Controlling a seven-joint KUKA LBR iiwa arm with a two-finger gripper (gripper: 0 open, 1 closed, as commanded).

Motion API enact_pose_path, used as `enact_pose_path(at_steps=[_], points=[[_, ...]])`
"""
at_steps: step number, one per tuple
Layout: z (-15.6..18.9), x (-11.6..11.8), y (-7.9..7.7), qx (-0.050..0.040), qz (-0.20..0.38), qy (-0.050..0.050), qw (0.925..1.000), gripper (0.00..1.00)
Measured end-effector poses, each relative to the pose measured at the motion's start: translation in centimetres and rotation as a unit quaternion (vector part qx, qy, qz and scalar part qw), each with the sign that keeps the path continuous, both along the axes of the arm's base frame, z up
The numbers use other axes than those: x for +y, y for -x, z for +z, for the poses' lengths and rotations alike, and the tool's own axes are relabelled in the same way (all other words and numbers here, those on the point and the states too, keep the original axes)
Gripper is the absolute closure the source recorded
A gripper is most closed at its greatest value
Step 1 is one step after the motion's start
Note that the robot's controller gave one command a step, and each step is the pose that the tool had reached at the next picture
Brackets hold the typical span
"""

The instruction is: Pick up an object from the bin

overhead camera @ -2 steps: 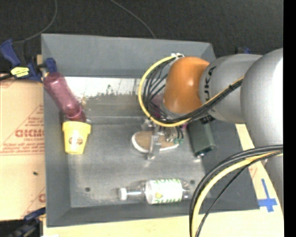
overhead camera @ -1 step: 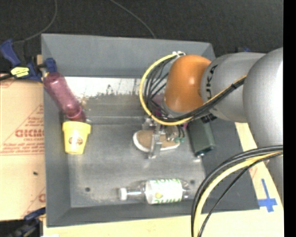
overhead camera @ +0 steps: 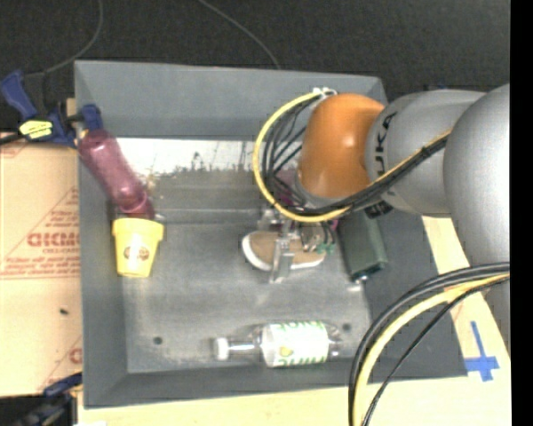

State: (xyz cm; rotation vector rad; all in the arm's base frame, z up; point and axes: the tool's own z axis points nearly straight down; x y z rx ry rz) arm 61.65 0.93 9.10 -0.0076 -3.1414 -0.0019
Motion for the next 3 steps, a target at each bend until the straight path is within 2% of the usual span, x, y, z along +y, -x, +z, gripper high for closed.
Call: enact_pose_path(at_steps=[3], points=[[2.8, 0.0, 0.0, -0.0001, 0.0, 0.0, 1.0, 1.0]])
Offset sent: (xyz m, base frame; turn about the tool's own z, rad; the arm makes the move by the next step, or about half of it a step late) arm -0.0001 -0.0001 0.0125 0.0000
